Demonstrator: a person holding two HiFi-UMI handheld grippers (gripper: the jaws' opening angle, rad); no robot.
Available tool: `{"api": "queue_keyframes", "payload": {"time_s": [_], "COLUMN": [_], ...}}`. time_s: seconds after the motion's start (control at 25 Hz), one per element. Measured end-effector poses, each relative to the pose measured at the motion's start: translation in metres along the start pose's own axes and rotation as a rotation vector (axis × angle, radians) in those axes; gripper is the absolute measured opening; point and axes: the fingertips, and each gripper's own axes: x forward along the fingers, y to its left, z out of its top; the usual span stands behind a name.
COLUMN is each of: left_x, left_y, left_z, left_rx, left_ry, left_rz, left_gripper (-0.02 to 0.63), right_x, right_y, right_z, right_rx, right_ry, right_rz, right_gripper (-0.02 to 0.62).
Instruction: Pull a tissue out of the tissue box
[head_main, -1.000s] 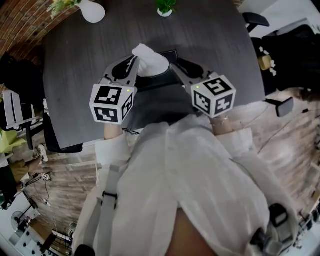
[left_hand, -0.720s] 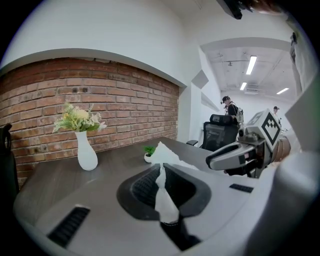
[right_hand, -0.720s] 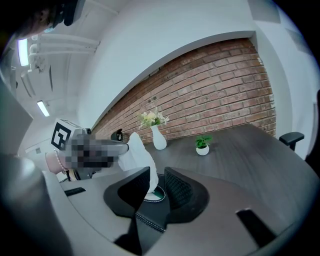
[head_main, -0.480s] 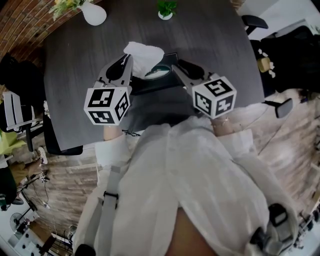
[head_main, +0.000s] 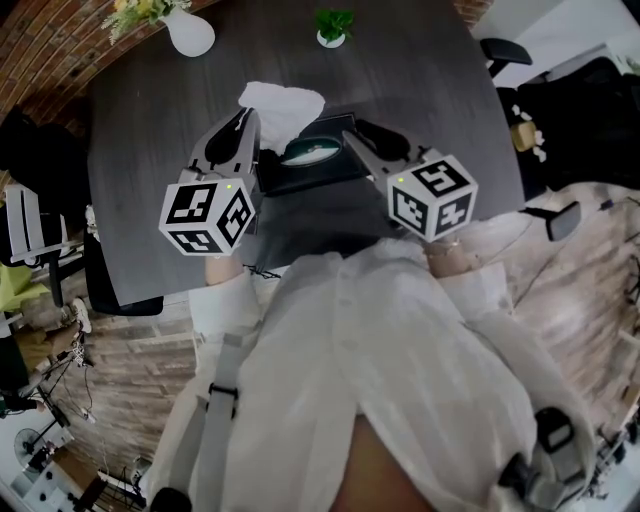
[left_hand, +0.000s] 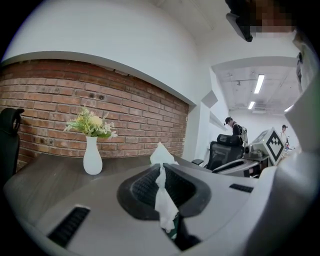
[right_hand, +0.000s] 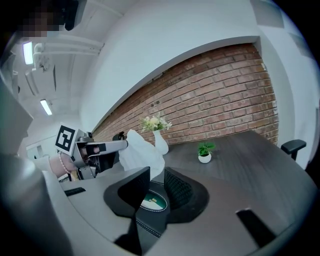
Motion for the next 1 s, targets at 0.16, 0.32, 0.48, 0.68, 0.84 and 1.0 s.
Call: {"api": "queue_keyframes", "payload": {"time_s": [0.16,0.32,0.48,0.68,0.84,1.0], "left_x": [-0.003,-0.006,-0.012,-0.018,-0.021,-0.025], "left_y": [0.003,0.005,0.011,0.013,0.011,0.008], "left_z": [0.010,0.016,0.024,0.027,0.025,0.024], "left_rx": [-0.040,-0.077,-0.125,-0.179,-0.214,-0.235], "left_ry": [-0.052,-0.099,-0.158,-0.207,-0.238,-0.265], "left_rz": [-0.003,0.007,0.017,0.008,-0.001,-0.015], "left_gripper": [0.018,0.018,0.017,0.017,0.017,0.017], "right_x": [0.003,0.005,0.011,0.014,0.012,0.011], "right_y": [0.000,-0.001,0.001,0.009,0.012,0.012], "right_z": [0.008,0.015,0.022,0.035,0.043,0.047], "right_rx": [-0.026,-0.047,-0.065,-0.083,-0.085,-0.088], "right_ry": [-0.007,-0.023,-0.030,-0.054,-0.080,-0.083], "right_rz": [-0.005,0.000,0.009,0.023,0.034,0.036], "right_gripper": [0.087,0.087,0.087,0.087,0.087,0.087]}}
